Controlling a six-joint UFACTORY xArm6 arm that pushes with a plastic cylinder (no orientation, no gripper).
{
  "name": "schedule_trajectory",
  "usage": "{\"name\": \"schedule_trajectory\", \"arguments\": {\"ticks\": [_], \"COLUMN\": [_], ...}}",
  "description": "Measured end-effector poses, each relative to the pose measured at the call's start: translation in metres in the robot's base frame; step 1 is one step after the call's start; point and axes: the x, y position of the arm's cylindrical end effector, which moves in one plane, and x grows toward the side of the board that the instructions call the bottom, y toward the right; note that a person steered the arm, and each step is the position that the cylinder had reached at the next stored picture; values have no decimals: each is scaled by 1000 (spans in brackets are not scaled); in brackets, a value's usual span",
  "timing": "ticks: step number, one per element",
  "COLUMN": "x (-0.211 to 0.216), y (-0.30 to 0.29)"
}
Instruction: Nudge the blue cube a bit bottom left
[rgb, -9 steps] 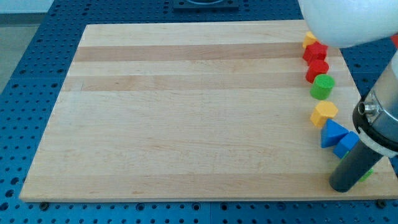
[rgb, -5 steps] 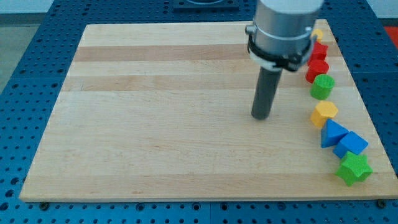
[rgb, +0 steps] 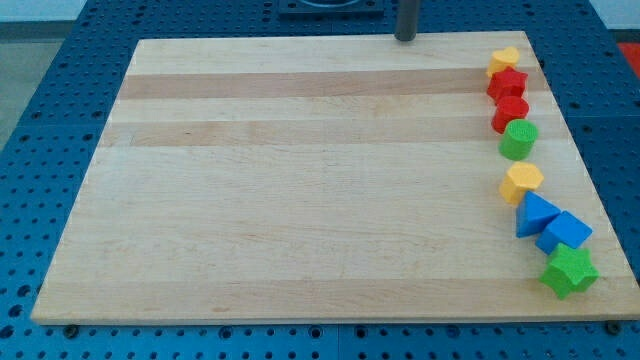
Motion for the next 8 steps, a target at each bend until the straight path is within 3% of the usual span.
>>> {"name": "schedule_trajectory", "arguments": {"ticks": [1, 3, 4, 5, 7, 8], "x": [1, 9, 9, 36, 247, 248], "y": [56, 231, 231, 229, 216, 216]}}
